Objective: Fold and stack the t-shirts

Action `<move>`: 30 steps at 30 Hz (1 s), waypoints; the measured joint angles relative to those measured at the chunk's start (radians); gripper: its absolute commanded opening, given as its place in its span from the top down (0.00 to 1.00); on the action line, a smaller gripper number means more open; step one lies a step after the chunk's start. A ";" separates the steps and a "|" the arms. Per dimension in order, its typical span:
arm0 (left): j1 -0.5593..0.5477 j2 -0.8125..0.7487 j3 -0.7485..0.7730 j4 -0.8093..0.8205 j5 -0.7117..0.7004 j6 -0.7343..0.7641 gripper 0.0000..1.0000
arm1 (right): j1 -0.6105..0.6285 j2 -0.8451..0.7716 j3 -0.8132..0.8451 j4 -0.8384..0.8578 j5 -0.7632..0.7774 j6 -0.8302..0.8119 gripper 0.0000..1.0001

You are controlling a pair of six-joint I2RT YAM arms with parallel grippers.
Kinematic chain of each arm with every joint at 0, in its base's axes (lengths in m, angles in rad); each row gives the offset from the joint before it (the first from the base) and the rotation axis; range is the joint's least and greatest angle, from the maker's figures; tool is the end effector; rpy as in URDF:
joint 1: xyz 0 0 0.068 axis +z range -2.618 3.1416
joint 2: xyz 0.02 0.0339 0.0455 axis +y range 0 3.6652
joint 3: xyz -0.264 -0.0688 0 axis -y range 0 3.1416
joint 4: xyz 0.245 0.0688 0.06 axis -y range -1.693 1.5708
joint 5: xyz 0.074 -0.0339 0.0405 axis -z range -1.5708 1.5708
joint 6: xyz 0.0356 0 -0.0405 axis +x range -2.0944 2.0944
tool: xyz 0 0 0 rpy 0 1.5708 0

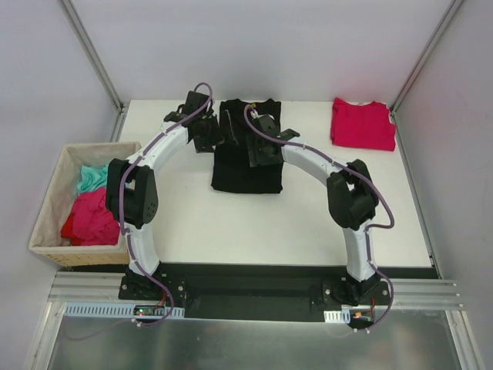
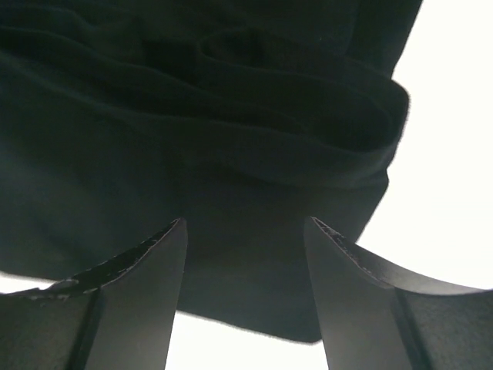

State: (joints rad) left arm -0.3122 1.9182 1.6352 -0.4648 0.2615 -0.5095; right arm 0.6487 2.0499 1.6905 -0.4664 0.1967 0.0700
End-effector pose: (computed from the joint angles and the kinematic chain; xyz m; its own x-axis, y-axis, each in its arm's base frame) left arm 0.4172 -0.1443 0.2772 -0.7977 -0.2376 -0.5543 0.1009 0.8536 -0.5111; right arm 0.3755 0.2760 0.2377 -0.6184 -0.3828 -0.6864 -0.4448 0.8905 -0.0959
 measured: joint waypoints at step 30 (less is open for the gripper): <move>-0.061 -0.033 -0.243 0.087 0.116 -0.076 0.01 | -0.069 0.236 0.263 -0.063 -0.008 -0.001 0.34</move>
State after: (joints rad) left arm -0.3737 1.8851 1.3926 -0.3782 0.3775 -0.5854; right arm 0.5800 2.2856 1.9533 -0.5289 0.1886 0.0692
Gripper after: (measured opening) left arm 0.992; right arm 0.654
